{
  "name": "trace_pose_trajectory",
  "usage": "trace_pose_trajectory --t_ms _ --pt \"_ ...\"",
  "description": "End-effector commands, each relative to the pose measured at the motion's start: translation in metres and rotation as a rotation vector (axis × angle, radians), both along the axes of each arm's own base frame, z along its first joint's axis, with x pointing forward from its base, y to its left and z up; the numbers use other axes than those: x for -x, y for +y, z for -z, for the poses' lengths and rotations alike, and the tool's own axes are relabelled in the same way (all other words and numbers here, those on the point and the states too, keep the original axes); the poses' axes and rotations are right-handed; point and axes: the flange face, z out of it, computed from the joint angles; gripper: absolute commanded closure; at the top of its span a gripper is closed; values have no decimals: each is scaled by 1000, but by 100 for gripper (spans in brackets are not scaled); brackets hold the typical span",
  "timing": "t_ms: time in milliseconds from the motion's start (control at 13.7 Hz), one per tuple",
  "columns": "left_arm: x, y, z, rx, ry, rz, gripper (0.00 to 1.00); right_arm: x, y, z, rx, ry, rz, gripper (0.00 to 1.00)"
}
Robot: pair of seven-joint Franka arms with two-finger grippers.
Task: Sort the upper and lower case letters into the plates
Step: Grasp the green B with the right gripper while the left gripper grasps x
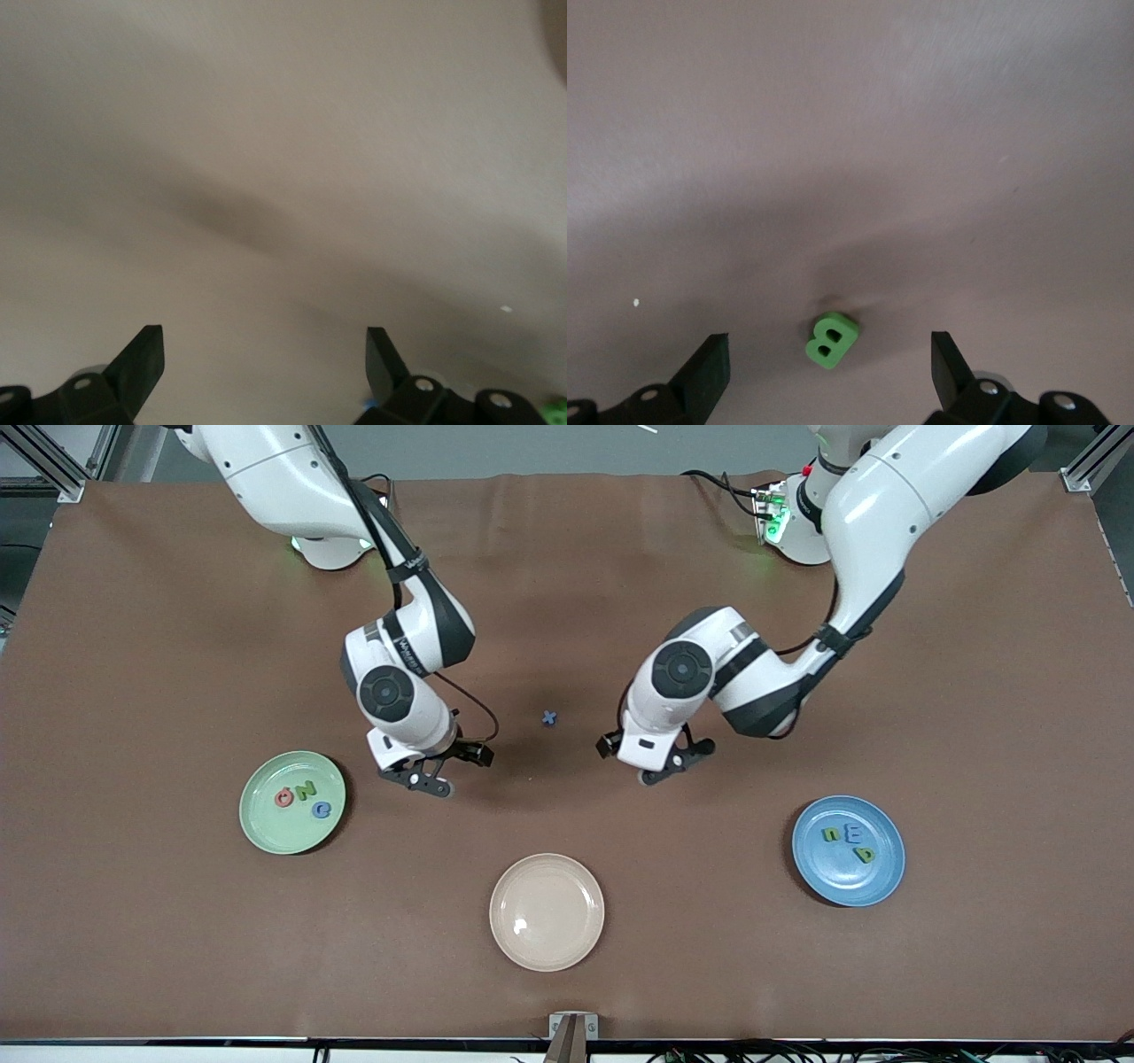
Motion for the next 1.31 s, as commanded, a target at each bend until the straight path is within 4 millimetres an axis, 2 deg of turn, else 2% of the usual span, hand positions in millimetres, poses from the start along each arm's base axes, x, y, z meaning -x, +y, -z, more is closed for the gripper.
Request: trace_pose_trajectory --t_ms 0,146,291,655,946,1092,1237 --pt "17 -14 16 45 -16 -104 1 21 -1 13 -1 -28 24 3" --pt "43 -43 29 45 2 -127 5 31 8 18 0 -36 21 10" --pt "60 -62 44 13 -13 -157 10 35 14 21 5 -40 23 16" --pt "79 -106 66 -37 -66 -176 19 34 12 34 8 -49 25 21" --pt "86 -123 78 -32 -59 -168 26 35 12 38 12 -47 22 23" --pt "81 -121 82 -42 -71 -174 29 35 12 41 13 -47 23 25" --pt "84 -127 79 -36 -78 -166 32 38 12 45 17 -42 20 36"
